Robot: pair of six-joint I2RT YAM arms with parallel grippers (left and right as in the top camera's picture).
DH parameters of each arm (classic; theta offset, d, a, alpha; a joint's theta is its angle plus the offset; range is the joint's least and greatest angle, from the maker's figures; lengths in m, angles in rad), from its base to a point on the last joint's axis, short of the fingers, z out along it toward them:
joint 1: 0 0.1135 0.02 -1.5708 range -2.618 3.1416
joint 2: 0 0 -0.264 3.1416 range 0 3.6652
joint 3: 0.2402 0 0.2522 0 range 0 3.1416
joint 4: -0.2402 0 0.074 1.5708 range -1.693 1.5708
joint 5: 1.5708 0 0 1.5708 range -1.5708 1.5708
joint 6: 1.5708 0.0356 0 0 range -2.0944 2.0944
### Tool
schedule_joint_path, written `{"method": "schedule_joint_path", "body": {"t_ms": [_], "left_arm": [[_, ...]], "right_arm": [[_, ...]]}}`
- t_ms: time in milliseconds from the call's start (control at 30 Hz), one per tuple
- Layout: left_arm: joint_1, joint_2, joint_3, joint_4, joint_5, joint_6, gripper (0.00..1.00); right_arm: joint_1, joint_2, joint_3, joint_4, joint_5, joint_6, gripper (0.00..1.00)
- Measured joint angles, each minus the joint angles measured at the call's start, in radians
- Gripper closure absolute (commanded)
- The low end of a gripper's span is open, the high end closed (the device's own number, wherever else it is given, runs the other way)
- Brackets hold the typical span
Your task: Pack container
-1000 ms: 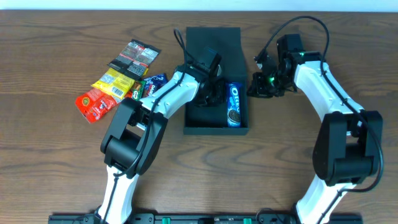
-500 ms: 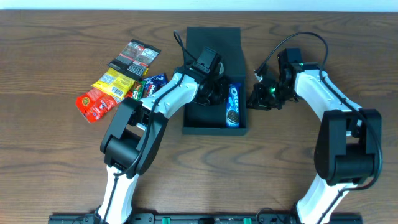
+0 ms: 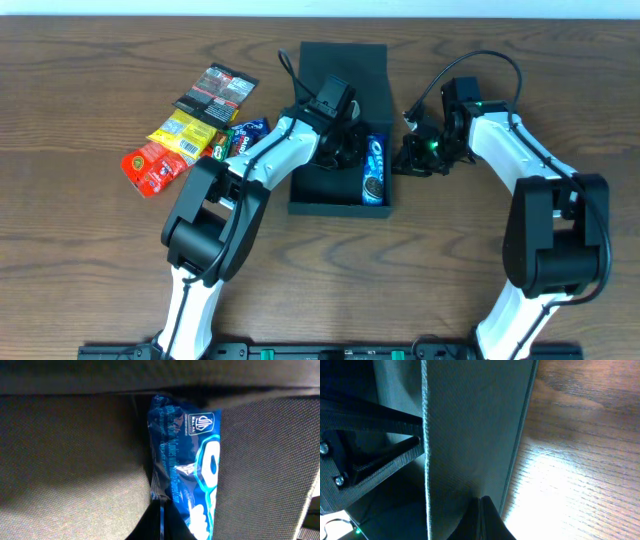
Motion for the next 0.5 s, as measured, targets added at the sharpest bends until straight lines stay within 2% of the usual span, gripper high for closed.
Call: {"method": "schedule_joint_path", "body": {"t_ms": [500], "left_arm": [[0.069,-0.016,0.000,-0.001,0.020,0.013,0.94]], "right_arm": [[-0.023,0.000,0.002,-0.002,-0.019,-0.021,0.99]]}}
